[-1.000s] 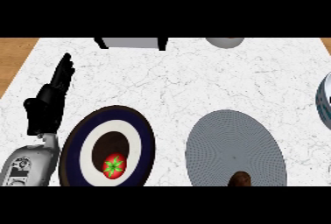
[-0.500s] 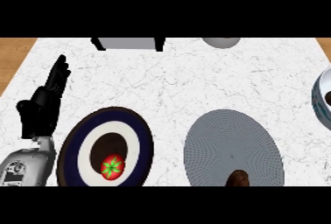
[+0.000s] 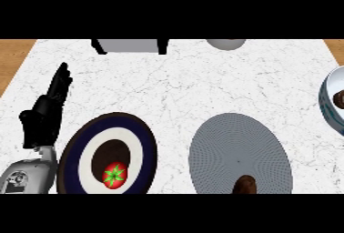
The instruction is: Pick the cupcake from the placemat and place it in the bowl
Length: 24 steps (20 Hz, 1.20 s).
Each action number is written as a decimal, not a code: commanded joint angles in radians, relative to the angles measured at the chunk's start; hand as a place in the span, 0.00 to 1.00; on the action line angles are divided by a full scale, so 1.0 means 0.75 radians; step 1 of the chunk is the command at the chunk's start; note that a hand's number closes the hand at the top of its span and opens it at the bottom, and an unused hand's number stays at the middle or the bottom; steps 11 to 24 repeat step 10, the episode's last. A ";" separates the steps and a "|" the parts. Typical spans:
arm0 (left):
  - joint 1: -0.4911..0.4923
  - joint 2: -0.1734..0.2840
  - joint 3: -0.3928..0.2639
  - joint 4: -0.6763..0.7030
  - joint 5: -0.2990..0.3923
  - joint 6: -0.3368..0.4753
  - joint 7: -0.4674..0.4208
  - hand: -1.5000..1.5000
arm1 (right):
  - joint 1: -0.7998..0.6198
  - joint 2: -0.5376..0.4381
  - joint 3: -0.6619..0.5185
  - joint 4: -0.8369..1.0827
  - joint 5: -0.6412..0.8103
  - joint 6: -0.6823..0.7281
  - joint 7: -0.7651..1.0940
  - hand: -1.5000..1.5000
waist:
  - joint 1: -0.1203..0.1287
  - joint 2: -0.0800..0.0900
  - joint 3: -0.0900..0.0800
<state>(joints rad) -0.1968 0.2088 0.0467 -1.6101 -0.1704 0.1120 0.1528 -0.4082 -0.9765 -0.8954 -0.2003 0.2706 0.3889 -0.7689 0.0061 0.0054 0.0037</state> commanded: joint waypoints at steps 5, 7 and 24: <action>-0.064 -0.034 0.004 0.091 -0.028 0.031 -0.032 0.50 | 0.185 0.009 0.011 -0.040 -0.067 0.224 -0.186 0.00 | -0.016 -0.003 -0.002; -0.010 -0.031 -0.015 -0.023 -0.026 0.016 0.043 0.50 | 0.189 0.053 0.035 -0.056 -0.064 0.166 -0.194 0.00 | -0.001 -0.005 -0.001; 0.011 0.037 0.067 0.004 0.048 -0.052 -0.012 0.50 | 0.295 0.032 0.029 -0.094 -0.097 0.262 -0.274 0.00 | -0.016 -0.009 -0.002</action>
